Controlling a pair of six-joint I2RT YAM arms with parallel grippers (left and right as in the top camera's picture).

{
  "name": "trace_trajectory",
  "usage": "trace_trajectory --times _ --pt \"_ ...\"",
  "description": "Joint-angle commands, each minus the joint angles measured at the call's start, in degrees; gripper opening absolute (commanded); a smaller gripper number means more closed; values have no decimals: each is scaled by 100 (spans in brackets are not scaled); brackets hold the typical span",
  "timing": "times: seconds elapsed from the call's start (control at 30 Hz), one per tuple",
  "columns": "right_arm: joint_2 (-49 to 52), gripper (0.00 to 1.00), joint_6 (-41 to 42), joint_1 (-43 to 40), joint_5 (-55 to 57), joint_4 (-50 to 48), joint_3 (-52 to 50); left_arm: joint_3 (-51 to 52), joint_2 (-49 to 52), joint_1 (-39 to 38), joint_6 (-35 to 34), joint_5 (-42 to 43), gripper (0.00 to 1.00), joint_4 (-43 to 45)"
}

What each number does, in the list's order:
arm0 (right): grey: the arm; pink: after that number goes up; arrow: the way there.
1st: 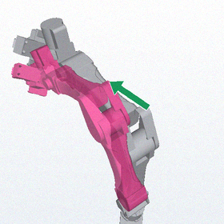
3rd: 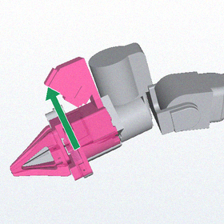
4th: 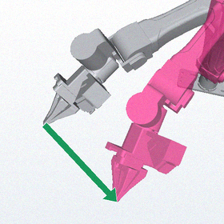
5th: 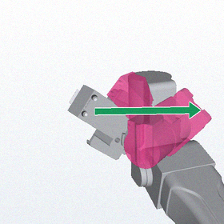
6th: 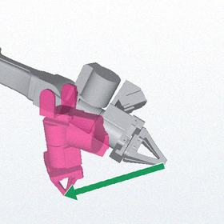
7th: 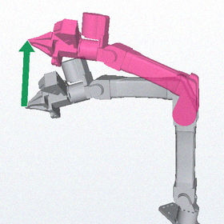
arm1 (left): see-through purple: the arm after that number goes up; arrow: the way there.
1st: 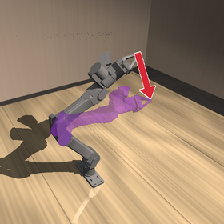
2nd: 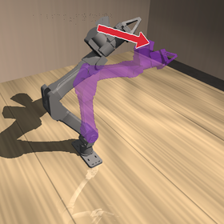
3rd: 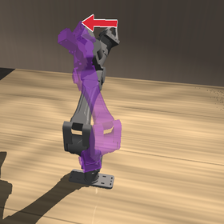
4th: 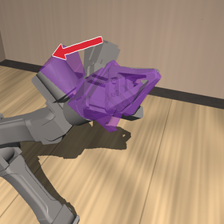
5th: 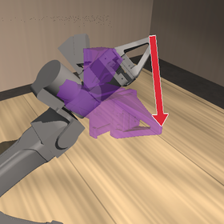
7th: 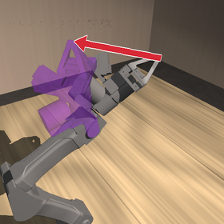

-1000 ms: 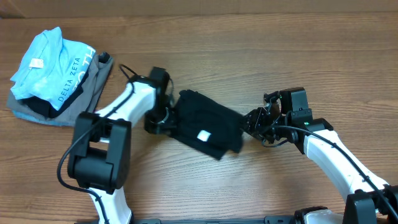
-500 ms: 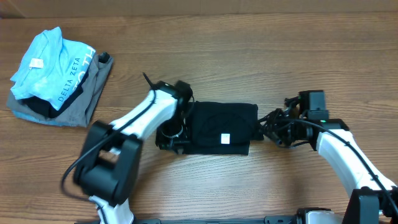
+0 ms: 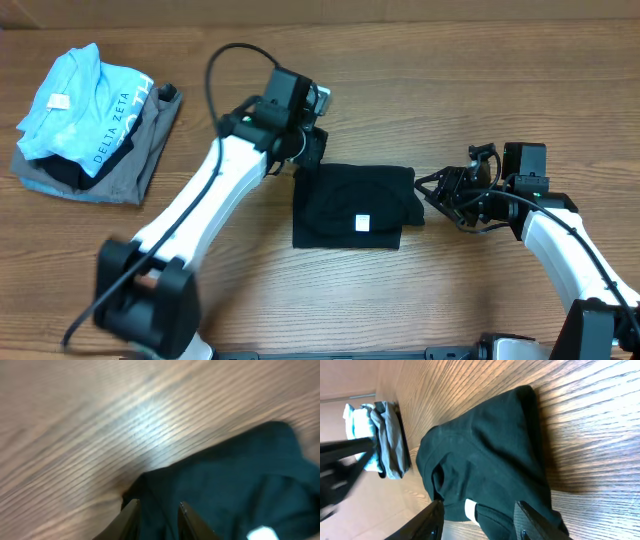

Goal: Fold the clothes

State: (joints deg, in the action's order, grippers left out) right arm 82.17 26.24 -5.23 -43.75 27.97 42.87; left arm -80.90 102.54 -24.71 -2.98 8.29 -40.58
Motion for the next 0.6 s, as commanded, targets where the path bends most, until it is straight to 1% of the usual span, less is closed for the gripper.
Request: trace_trajectory --times 0.0,0.07,0.1,0.13,0.17,0.2,0.23,0.3,0.33,0.37,0.47,0.57 --pt "-105 50 -120 -28 -201 39 109 9 649 -4 601 72 26 -87" --pt "-105 50 -122 -26 -197 129 109 9 859 7 603 72 36 0" --pt "-105 50 -122 -26 -197 140 109 9 973 4 608 63 40 68" --pt "-105 50 -120 -26 -199 138 109 9 1093 4 616 42 42 114" --pt "-105 50 -118 -26 -199 131 109 9 1202 4 619 46 41 127" --pt "-105 50 -118 -26 -201 131 109 9 1346 4 610 103 35 101" --pt "-105 50 -118 -26 -199 153 109 9 1447 4 603 249 26 -2" --pt "-105 50 -120 -26 -175 219 109 9 1613 4 603 553 11 -358" --pt "-105 50 -120 -26 -129 262 109 9 1670 4 601 627 6 -623" --pt "-105 50 -120 -26 -70 323 109 9 1696 4 577 634 4 -863" --pt "-105 50 -118 -26 280 695 107 9 1663 15 201 688 4 -1897" --pt "-105 50 -74 -24 669 1235 101 7 1580 37 129 1108 4 -2957"
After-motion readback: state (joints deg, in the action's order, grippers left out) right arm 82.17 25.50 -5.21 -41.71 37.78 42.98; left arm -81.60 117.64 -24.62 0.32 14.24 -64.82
